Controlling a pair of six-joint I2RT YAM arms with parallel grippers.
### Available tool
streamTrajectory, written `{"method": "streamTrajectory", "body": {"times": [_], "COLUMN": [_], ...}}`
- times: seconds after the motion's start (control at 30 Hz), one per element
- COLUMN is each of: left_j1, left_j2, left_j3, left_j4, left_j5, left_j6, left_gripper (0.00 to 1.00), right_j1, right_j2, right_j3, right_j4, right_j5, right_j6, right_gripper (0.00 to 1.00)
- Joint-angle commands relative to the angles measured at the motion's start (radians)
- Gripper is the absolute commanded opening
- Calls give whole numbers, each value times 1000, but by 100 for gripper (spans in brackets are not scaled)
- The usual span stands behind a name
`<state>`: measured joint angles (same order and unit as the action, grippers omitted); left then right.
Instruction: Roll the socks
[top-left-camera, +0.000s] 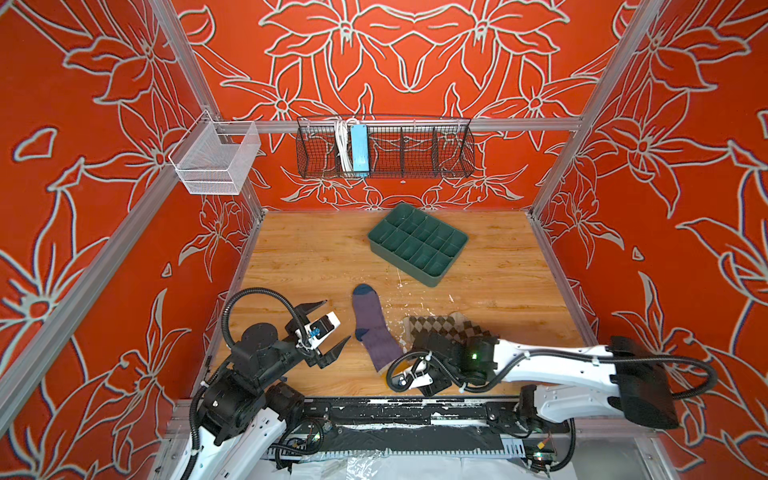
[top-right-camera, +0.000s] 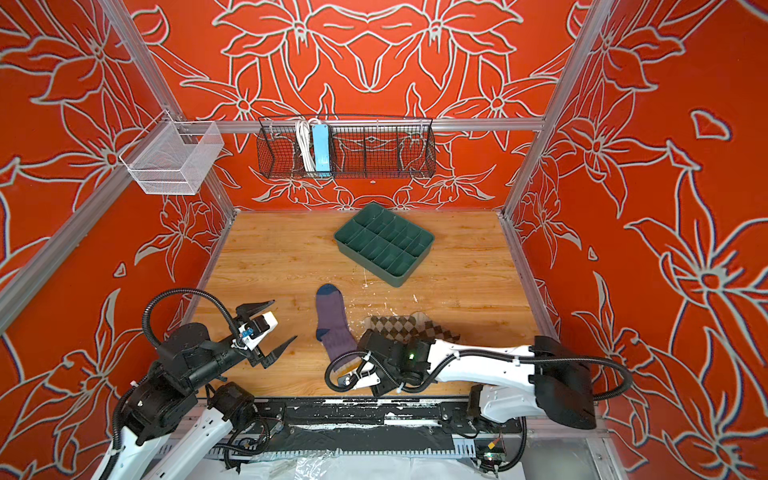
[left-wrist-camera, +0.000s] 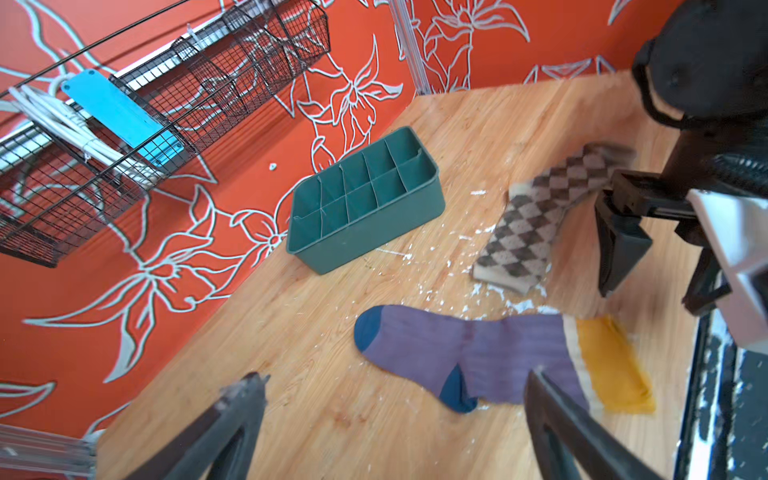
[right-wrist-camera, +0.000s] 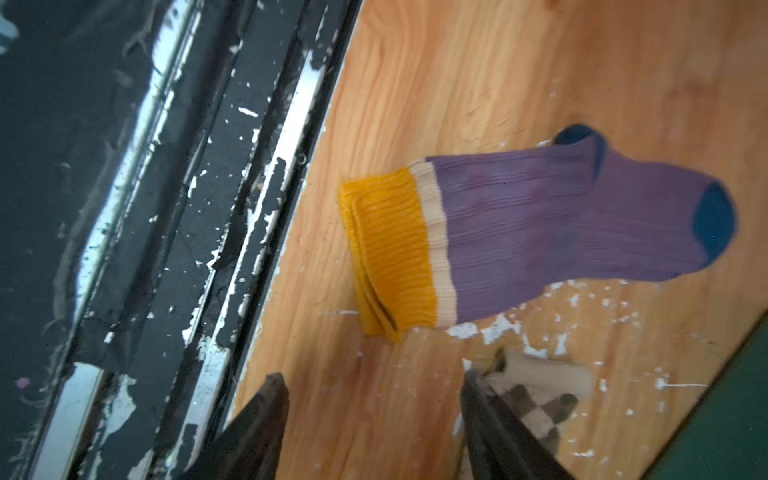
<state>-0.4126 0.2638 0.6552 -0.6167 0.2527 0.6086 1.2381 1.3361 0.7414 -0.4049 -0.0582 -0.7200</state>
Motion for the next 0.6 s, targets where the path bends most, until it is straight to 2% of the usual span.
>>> {"method": "streamTrajectory", "body": {"times": [0.0, 0.23, 0.4, 0.57], "left_j1": [-5, -5, -5, -5], "left_j2": [-12, 7, 20, 32], "left_j3": [-6, 1, 3, 7], "left_j4": [-52, -39, -32, -25], "left_j5": [-27, -29, 4, 39], "left_j6": [93, 105, 99, 94], "left_gripper": [93, 92, 91, 88], "right_j1": [8, 8, 8, 7], "right_j2": [67, 184, 229, 284], "right_j3": [47, 36, 36, 74], "right_j4": [35, 120, 117, 76], "right_j5": [13, 45, 41, 22], "right_j6": [-48, -44, -34, -8], "right_gripper": [63, 55, 41, 21]}}
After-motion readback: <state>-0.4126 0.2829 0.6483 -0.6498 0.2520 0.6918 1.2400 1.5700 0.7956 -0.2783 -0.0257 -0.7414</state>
